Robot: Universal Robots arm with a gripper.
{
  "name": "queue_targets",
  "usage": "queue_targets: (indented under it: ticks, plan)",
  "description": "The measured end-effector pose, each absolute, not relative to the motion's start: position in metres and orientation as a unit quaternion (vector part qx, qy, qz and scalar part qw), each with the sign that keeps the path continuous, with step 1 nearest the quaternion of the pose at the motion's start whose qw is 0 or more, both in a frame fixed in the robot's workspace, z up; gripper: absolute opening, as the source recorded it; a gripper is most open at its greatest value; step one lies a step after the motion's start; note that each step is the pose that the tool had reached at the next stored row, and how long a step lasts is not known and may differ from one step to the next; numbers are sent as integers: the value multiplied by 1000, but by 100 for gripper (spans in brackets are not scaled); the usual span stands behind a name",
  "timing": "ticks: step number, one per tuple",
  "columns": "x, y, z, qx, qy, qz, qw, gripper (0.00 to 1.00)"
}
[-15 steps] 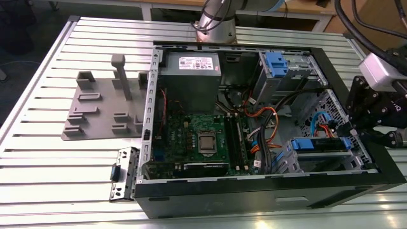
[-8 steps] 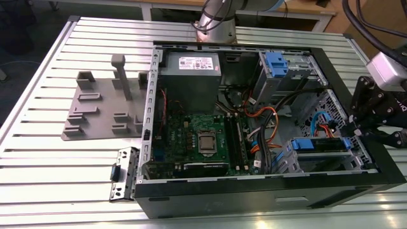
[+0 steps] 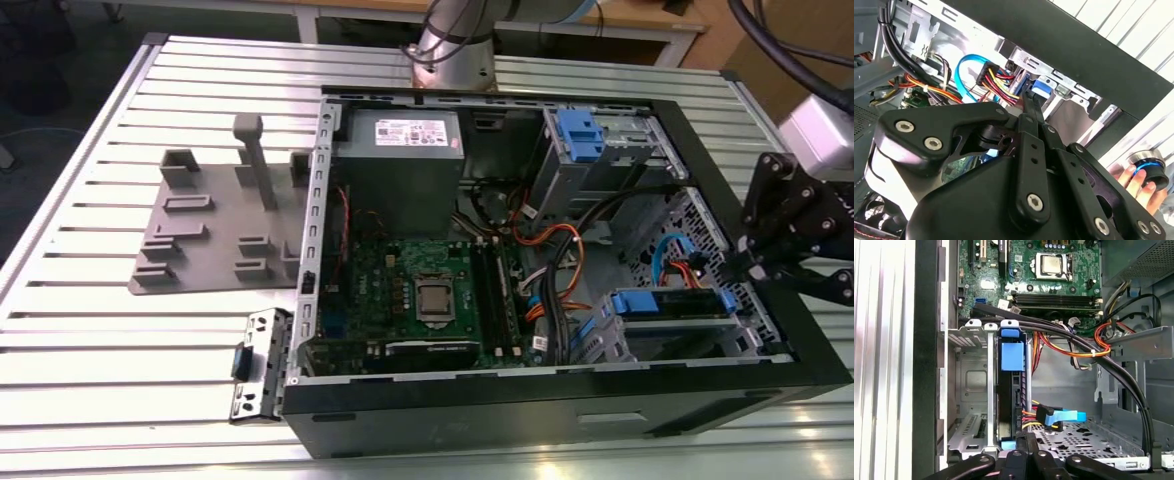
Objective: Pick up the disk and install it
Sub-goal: 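Insert the first disk wire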
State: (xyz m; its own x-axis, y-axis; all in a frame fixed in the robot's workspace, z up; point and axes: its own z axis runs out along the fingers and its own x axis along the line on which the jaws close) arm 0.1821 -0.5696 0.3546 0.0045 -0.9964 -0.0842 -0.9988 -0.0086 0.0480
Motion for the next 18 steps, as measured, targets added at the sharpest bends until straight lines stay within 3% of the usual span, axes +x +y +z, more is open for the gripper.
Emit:
queue_targets:
  ticks: [18]
  plan:
    - [182, -570, 375, -709, 704, 47, 13, 10]
